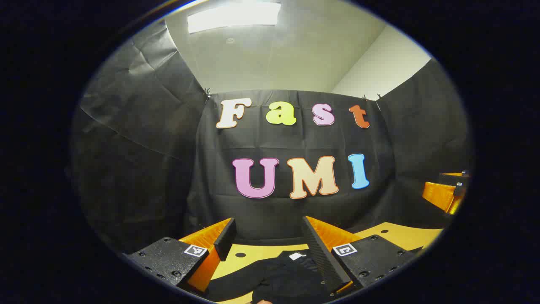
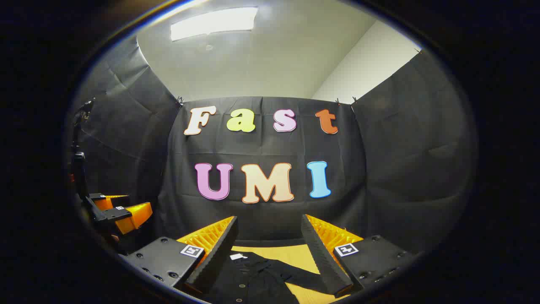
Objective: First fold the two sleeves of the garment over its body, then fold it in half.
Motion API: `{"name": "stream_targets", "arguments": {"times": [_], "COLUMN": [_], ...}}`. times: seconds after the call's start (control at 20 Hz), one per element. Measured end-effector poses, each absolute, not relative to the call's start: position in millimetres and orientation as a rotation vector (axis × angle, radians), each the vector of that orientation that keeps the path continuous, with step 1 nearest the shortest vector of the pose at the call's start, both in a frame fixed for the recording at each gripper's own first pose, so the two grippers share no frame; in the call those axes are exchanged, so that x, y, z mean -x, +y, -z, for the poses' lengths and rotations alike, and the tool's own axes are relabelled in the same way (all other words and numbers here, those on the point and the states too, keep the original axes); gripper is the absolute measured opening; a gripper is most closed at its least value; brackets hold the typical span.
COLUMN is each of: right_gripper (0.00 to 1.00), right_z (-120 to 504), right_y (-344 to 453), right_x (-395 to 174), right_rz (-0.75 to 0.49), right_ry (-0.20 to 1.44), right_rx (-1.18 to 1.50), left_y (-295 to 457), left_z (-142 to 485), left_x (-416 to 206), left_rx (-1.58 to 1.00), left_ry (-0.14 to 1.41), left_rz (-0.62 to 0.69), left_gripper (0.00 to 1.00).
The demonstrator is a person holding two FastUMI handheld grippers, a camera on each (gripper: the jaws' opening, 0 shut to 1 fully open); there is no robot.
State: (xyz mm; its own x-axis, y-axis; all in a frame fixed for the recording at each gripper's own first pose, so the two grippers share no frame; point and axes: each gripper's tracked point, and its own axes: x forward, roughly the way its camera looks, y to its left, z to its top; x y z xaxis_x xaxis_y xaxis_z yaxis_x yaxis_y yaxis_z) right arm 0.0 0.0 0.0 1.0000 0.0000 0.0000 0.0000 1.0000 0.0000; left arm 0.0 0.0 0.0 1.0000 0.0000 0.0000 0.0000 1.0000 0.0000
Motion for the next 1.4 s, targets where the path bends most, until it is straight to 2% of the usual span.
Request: {"name": "stream_targets", "arguments": {"times": [0.55,1.15,1.4], "right_gripper": [0.98,0.98,0.97], "right_z": [-3.0,10.8,26.9], "right_y": [-14.2,-31.8,-75.4], "right_x": [-22.0,-39.8,-53.5], "right_rz": [-0.018,-0.060,-0.003], "right_ry": [-0.003,0.031,0.049], "right_rx": [0.006,0.007,0.088], "left_y": [-23.4,-17.6,-10.9], "left_z": [8.2,13.0,14.2], "left_x": [-25.3,-25.9,-20.1], "left_rx": [0.045,0.026,0.004], "left_ry": [0.025,0.037,0.041], "left_rz": [0.033,-0.023,-0.057], "left_gripper": [0.92,0.92,0.92]}}
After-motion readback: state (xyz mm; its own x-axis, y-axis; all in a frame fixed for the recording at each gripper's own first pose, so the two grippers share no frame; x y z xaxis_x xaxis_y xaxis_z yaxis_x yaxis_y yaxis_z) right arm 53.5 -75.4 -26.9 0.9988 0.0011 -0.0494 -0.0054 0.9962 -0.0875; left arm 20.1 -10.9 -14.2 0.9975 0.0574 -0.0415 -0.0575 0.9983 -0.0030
